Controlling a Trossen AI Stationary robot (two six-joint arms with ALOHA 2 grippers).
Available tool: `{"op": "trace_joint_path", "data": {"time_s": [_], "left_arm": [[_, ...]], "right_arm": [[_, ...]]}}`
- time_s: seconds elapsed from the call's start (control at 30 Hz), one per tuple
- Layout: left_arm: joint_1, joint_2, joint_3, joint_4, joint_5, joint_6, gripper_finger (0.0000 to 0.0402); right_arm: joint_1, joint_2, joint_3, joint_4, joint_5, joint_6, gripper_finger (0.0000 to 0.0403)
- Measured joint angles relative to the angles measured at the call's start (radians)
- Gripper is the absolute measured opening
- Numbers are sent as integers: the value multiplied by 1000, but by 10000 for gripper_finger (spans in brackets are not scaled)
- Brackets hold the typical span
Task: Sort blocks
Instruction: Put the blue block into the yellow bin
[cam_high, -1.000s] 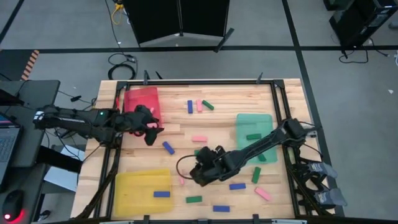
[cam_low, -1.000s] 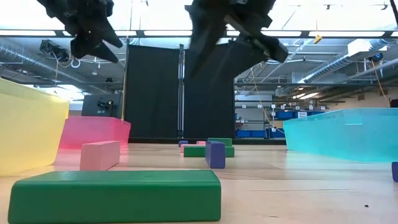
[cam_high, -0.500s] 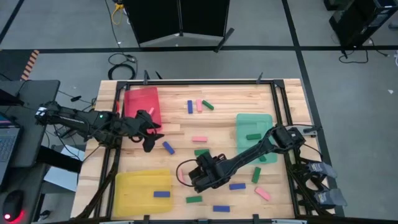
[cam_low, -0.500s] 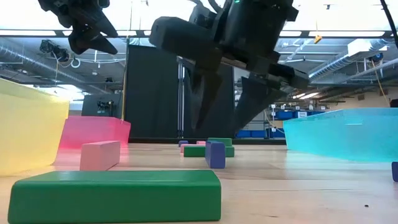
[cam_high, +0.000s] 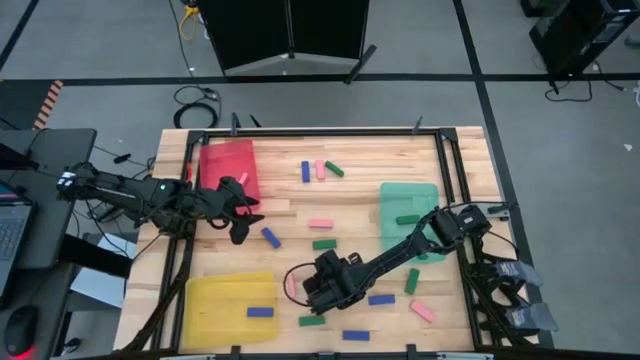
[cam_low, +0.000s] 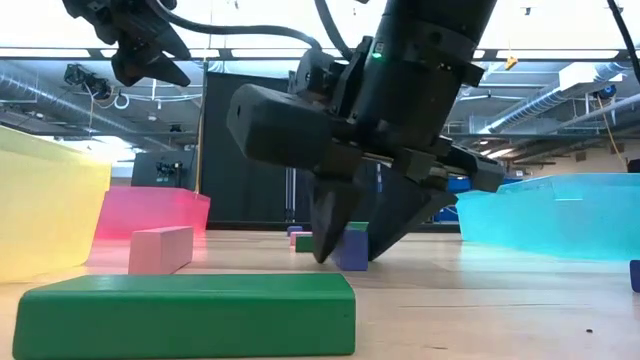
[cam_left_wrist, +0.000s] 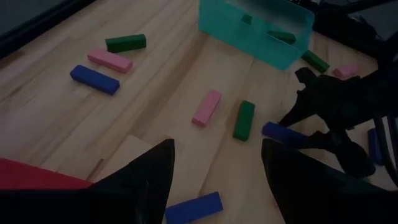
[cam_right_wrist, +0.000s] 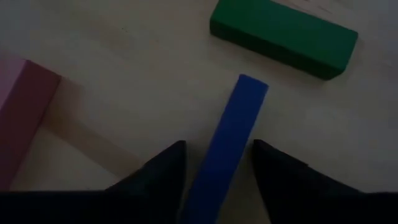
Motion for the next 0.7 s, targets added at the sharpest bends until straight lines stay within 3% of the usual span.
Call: {"op": "trace_joint_path", "data": {"time_s": [0.2,0.4,0.6,0.7], "left_arm": [[0,0,0,3,0,3,248],[0,0,0,9,1,-3,248],[0,0,0,3,1,-21,248],[0,0,0,-9,3,-26,248]], "right_arm": [[19,-4,-1,-30,10,-46,65],[38,-7,33,112,45,-332,68],[21,-11,75,570,64,-778,68],[3,-11,77,828,20,-948,68]]}}
